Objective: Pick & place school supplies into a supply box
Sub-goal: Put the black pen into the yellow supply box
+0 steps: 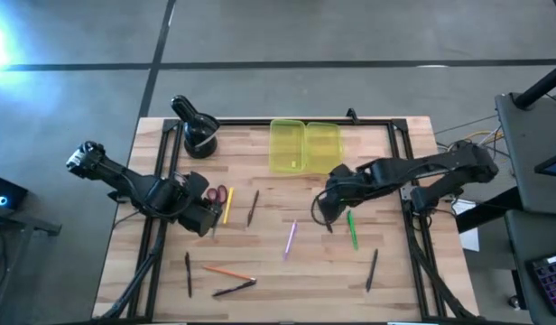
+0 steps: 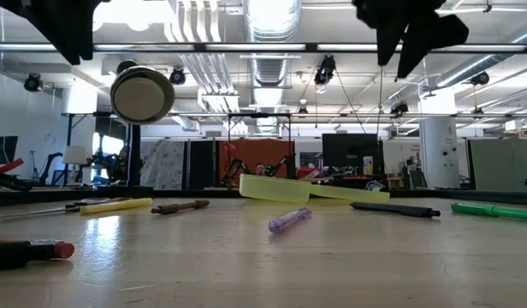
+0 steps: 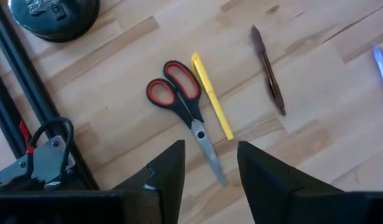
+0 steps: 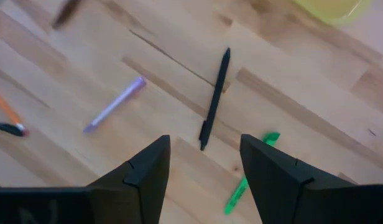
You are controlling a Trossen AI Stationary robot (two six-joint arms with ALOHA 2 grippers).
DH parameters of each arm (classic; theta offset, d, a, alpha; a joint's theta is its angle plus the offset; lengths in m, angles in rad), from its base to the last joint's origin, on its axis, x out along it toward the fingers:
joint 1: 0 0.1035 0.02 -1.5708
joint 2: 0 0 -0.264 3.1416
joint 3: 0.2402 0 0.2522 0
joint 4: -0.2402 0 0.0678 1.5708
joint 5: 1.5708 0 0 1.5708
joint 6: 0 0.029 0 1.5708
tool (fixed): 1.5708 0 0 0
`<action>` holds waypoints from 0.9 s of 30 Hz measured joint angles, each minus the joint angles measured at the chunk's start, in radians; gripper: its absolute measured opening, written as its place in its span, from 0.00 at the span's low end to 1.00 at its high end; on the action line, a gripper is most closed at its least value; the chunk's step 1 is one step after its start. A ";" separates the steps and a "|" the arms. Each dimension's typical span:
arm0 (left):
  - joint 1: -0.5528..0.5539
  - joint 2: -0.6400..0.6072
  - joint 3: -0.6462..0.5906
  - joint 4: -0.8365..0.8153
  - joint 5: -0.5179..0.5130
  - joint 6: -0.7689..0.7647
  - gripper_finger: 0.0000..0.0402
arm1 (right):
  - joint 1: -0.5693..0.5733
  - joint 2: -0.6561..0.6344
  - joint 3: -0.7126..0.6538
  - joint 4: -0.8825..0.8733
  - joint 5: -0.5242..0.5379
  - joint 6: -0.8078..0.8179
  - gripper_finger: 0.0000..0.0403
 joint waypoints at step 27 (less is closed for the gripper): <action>0.001 -0.041 -0.025 0.044 0.013 0.014 0.33 | -0.128 0.356 -0.100 0.251 -0.118 -0.195 0.41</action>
